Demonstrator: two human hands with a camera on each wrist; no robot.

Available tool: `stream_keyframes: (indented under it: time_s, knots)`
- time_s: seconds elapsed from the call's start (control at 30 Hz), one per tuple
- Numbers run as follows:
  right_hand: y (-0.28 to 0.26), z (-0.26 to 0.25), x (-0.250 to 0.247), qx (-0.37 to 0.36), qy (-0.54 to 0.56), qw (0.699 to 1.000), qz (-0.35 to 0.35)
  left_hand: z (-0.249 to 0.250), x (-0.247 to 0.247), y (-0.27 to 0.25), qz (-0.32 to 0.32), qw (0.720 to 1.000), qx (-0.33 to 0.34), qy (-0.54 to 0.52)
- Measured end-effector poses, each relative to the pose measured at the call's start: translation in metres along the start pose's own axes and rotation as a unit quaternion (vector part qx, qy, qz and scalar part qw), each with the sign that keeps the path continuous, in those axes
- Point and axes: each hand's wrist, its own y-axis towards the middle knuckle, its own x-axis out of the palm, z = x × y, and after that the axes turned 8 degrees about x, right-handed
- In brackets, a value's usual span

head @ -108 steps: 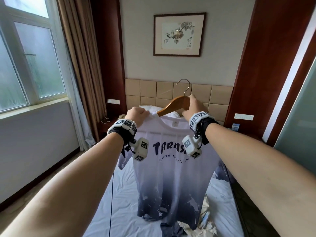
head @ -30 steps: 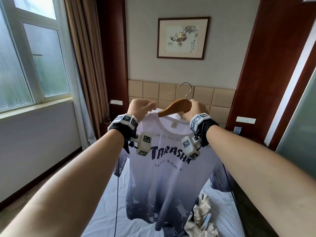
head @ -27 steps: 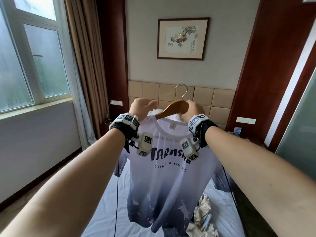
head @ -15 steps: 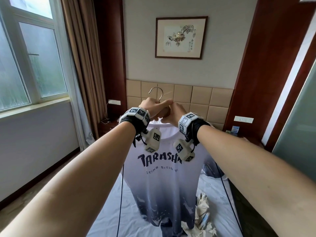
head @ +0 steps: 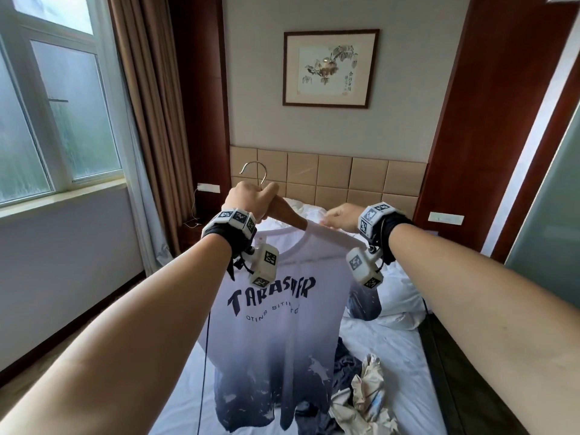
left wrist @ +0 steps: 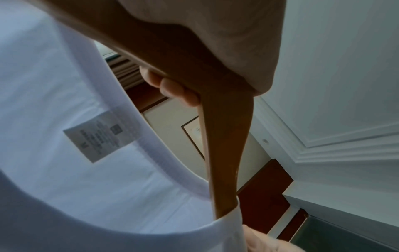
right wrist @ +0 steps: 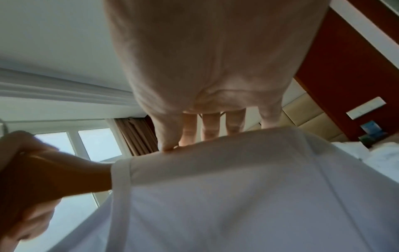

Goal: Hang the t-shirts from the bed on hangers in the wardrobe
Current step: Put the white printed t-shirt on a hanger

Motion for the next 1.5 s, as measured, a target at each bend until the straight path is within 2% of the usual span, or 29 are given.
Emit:
stream_keyframes:
  time_s: [0.07,0.23,0.43,0.53,0.6,0.73,0.83,1.1,1.2,1.3,1.33,1.5]
  knots:
    - [0.009,0.010,0.007,0.006,0.006,1.000,0.005,-0.002,-0.003,-0.002,0.024,1.000,-0.005,0.007]
    - [0.012,0.012,0.012,-0.017,0.119,0.992,0.028,-0.005,-0.003,-0.006,0.054,0.998,-0.013,0.020]
    - [0.014,0.011,0.011,-0.046,0.165,0.974,0.150,-0.001,-0.006,-0.004,0.072,0.996,-0.027,0.034]
    - [0.012,0.011,0.009,-0.065,0.251,0.948,0.184,-0.001,-0.006,-0.003,0.075,0.995,-0.038,0.050]
    - [0.015,0.015,0.007,-0.034,0.237,0.949,0.205,-0.001,-0.004,-0.004,0.075,0.995,-0.041,0.057]
    - [0.022,0.031,0.009,0.101,0.080,0.986,0.108,0.000,-0.001,-0.007,0.077,0.995,-0.040,0.058]
    - [0.022,0.042,0.014,0.125,-0.028,0.988,0.087,0.005,0.000,-0.008,0.086,0.994,-0.039,0.052]
    - [0.026,0.064,0.006,0.151,0.110,0.976,0.115,0.017,0.002,-0.008,0.090,0.995,-0.016,0.031]
    - [0.022,0.064,-0.001,0.156,0.103,0.970,0.154,0.019,0.003,-0.006,0.096,0.995,-0.013,0.019]
    - [0.014,0.056,0.001,0.131,0.122,0.962,0.205,0.023,0.004,-0.005,0.098,0.995,-0.011,0.013]
    - [0.011,0.052,0.003,0.114,0.132,0.963,0.206,0.024,0.005,-0.005,0.097,0.995,-0.010,0.013]
    - [-0.004,0.023,0.010,0.015,0.149,0.983,0.108,0.030,0.007,-0.005,0.080,0.997,-0.012,-0.001]
